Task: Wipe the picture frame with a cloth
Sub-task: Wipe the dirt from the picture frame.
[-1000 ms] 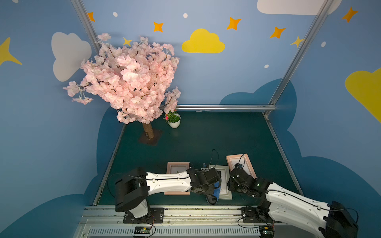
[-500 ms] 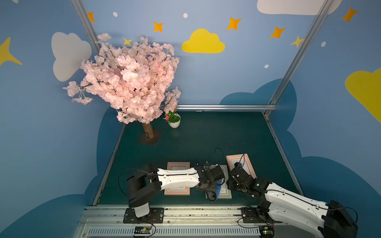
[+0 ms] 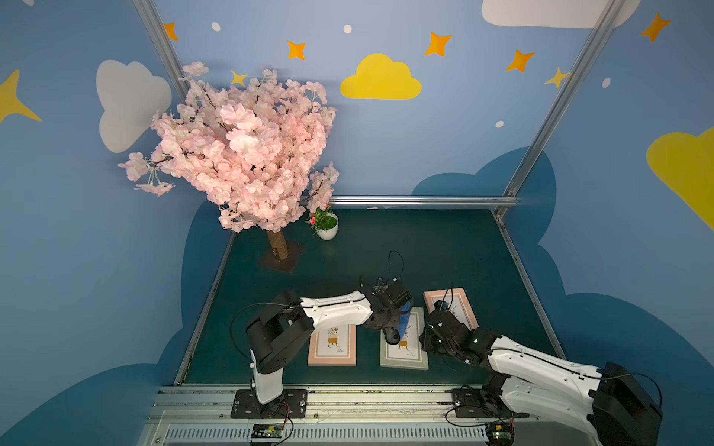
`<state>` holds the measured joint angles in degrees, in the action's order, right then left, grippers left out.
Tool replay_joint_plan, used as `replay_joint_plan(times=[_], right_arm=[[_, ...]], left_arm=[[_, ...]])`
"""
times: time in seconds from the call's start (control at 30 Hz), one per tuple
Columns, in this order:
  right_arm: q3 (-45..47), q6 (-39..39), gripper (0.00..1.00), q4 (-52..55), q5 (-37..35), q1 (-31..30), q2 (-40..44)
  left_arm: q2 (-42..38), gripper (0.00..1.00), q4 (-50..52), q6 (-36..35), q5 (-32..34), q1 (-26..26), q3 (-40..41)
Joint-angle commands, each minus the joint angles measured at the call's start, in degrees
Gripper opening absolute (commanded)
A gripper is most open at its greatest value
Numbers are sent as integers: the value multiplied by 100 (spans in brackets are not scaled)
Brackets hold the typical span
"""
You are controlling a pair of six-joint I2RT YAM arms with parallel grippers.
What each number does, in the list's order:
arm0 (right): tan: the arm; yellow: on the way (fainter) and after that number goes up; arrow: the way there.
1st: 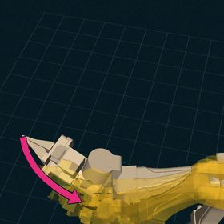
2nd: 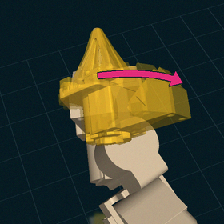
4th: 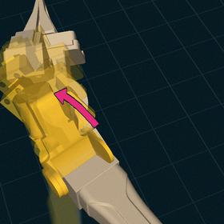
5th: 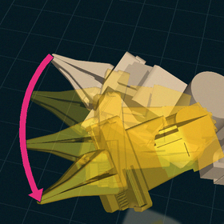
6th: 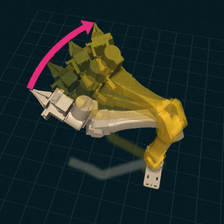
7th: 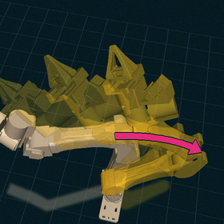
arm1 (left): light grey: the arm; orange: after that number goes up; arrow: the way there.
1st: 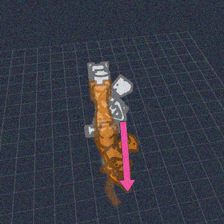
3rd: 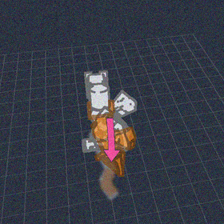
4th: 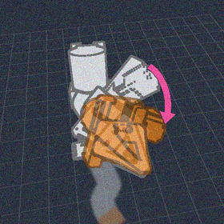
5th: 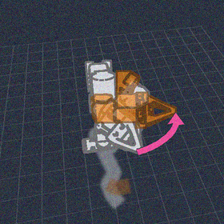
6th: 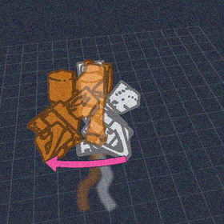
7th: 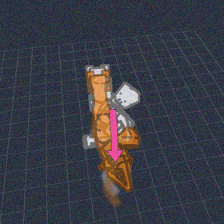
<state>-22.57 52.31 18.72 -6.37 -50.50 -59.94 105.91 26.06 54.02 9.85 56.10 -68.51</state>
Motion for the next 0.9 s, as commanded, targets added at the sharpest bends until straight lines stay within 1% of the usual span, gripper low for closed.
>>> replay_joint_plan(times=[0.0,0.1,0.2,0.37,0.5,0.6,0.7,0.87], right_arm=[[175,82,21,336,309,-12,-448],[69,122,21,371,353,-12,-658],[-146,100,19,543,392,-12,-916],[-559,-169,17,850,529,-4,-1483],[-667,-214,14,803,635,-7,-1823],[-612,-150,12,693,629,-12,-1805],[-565,-134,13,655,604,-8,-1652],[-503,-125,14,650,538,0,-1379]], left_arm=[[339,3,270,-230,268,-94,93],[277,3,298,-278,136,-54,155],[227,3,319,-255,-42,127,320],[146,3,664,45,-139,583,603],[-175,3,757,388,-233,860,1043],[-466,3,825,631,-305,1048,1303],[-720,3,842,831,-418,1211,1469],[-865,3,868,969,-611,1351,1461]])
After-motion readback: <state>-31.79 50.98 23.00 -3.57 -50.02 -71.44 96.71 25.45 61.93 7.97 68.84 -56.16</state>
